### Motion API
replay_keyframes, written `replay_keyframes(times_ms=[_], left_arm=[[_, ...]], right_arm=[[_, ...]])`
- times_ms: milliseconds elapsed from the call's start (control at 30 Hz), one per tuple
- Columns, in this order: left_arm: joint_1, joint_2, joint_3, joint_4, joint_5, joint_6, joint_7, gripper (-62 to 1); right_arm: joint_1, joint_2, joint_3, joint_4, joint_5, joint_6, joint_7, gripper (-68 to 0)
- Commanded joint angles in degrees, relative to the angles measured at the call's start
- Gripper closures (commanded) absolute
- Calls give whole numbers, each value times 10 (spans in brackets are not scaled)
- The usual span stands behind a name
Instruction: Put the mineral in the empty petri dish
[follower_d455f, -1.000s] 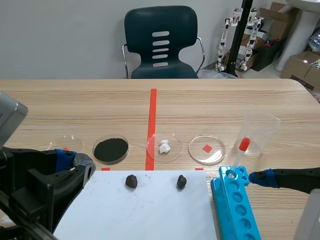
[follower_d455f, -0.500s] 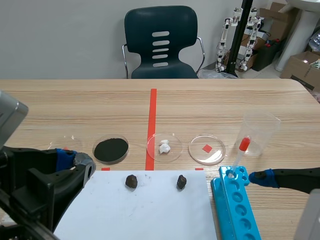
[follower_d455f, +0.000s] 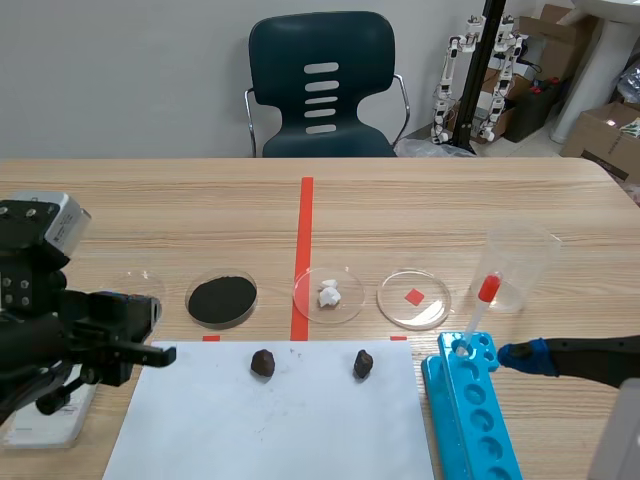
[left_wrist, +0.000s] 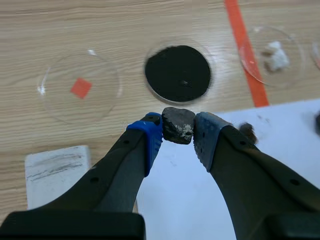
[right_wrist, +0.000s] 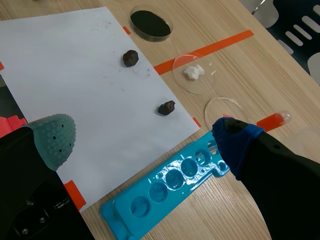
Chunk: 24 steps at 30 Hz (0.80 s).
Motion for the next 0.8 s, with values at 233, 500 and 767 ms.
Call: replay_keyframes(times_ms=[233,500,767], left_arm=[[-171,27,0,-132,-5,8,91,-116],[-279,41,0,-255,-5,84,121,-116],[-340,41,0,-332,-5,111,148,-116]], right_arm=[[0,0,2,15,5,-3,9,-569],[0,0,2,15,5,-3,9,-569],[0,0,2,15,5,-3,9,-569]])
